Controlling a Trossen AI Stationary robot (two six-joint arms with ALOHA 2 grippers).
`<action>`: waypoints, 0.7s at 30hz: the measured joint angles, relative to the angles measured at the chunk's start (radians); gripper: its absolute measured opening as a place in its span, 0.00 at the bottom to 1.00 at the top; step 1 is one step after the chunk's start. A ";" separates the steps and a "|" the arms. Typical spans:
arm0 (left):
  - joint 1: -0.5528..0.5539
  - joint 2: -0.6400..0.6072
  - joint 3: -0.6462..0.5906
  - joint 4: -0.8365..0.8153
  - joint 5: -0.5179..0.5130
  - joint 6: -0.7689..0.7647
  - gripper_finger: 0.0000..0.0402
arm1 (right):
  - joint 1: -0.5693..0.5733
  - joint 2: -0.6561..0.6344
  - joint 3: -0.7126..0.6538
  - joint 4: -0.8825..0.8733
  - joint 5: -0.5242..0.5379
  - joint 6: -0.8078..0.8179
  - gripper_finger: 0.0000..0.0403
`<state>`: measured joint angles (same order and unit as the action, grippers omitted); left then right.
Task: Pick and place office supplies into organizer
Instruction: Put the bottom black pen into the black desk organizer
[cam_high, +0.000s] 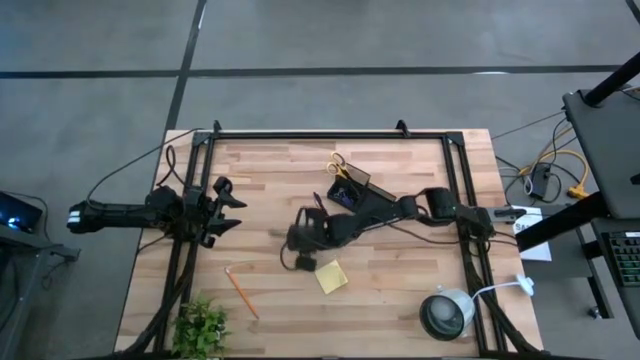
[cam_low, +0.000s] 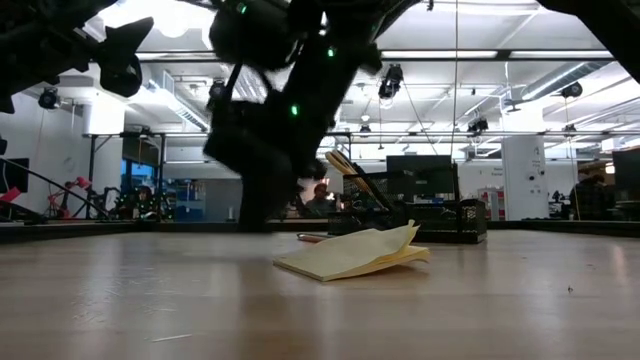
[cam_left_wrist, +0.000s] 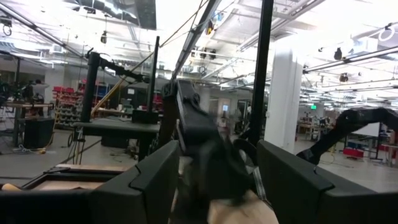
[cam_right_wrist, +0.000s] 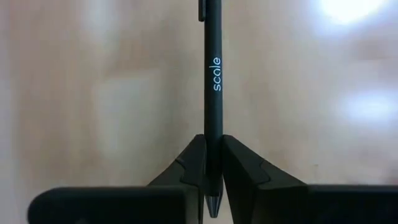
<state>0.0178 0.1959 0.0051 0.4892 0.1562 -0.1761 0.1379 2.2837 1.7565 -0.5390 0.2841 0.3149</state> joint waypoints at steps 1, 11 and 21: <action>0.000 0.000 0.000 0.000 0.000 0.000 0.50 | -0.004 -0.018 0.000 -0.004 0.039 0.041 0.07; 0.000 0.000 0.000 0.000 0.000 0.000 0.50 | -0.007 -0.211 0.000 -0.266 0.490 0.531 0.07; 0.000 0.000 0.000 0.000 0.000 0.000 0.50 | -0.007 -0.353 -0.109 -0.675 0.584 0.824 0.07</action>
<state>0.0177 0.1958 0.0051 0.4892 0.1562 -0.1761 0.1307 1.9308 1.6473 -1.2136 0.8677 1.1391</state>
